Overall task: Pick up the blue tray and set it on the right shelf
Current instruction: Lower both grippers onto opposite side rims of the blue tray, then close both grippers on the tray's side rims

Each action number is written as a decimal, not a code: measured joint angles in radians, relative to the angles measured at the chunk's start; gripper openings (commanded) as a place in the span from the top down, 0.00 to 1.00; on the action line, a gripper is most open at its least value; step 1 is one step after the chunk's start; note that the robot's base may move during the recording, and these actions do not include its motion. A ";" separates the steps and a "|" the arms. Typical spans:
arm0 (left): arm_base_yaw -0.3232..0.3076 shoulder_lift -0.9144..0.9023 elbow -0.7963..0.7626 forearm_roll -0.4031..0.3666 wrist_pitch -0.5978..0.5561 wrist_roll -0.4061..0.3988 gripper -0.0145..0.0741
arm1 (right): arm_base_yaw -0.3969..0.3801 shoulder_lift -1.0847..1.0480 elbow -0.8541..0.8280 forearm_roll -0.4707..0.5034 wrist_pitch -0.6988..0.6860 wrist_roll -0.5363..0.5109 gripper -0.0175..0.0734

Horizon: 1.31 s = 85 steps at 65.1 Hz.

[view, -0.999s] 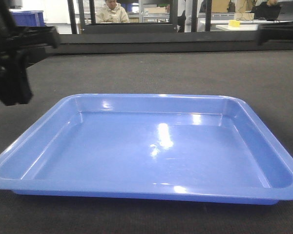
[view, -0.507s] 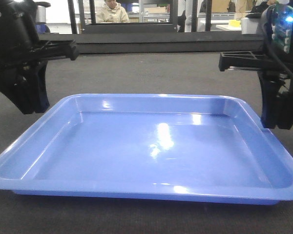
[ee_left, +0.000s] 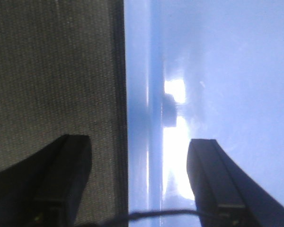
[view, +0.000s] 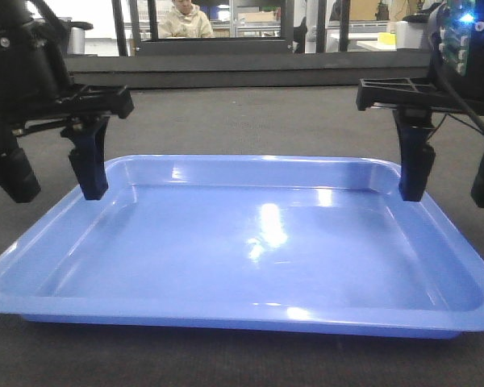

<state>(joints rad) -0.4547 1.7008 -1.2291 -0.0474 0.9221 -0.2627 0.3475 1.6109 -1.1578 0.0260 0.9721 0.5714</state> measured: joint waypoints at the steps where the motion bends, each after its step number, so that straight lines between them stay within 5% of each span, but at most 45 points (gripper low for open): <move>1: 0.000 0.000 0.000 0.000 0.000 0.000 0.45 | 0.000 0.000 0.000 0.000 0.000 0.000 0.26; 85: 0.002 0.051 0.000 0.000 -0.008 0.000 0.47 | 0.040 0.117 0.000 0.008 -0.024 0.015 0.26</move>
<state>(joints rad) -0.4530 1.7521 -1.2295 -0.0474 0.9140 -0.2627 0.3879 1.7275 -1.1578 0.0338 0.9481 0.5866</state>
